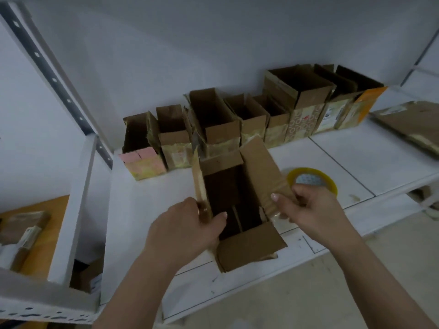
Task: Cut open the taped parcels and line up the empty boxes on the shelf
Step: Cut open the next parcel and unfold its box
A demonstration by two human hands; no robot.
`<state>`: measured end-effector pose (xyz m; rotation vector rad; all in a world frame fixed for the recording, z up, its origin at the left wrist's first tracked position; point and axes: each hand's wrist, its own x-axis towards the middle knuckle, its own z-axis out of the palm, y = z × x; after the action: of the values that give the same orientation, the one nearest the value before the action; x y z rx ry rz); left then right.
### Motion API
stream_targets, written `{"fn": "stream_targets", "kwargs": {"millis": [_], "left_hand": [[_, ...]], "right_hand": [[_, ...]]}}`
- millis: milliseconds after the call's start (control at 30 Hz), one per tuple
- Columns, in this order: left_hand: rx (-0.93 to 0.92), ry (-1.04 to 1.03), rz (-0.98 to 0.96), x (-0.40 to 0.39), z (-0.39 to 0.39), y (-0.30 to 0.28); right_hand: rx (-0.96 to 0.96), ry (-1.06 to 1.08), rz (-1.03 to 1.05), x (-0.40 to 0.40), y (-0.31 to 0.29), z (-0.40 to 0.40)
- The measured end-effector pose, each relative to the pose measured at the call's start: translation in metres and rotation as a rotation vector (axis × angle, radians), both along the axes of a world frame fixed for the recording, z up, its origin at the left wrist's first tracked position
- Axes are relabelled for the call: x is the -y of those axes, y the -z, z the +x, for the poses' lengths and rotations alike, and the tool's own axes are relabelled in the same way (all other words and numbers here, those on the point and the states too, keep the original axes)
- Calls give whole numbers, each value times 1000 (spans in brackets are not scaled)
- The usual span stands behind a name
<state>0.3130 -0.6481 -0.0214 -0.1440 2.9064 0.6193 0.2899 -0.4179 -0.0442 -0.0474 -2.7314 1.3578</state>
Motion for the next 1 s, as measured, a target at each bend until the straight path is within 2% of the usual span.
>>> {"fn": "stream_targets", "kwargs": {"millis": [233,433,533,633,800,1000], "left_hand": [[-91,-23,99,26,2,-4],[-383,-43,303,19,11,-22],[-523,-21,444,1,17,-32],[-585,13,619,-31,19,-40],[-657,142,737,-116,17,-47],[-701,259,774,-231,10,-48]], "right_hand": [[-85,71,-70,16,1,16],[-115,99,-247,-1,-15,22],[-137,115,-271,-21,-26,27],[-193,155,-272,-55,-37,35],[-274,236,-269,-135,-56,53],[-289,311,-493,-239,-73,75]]}}
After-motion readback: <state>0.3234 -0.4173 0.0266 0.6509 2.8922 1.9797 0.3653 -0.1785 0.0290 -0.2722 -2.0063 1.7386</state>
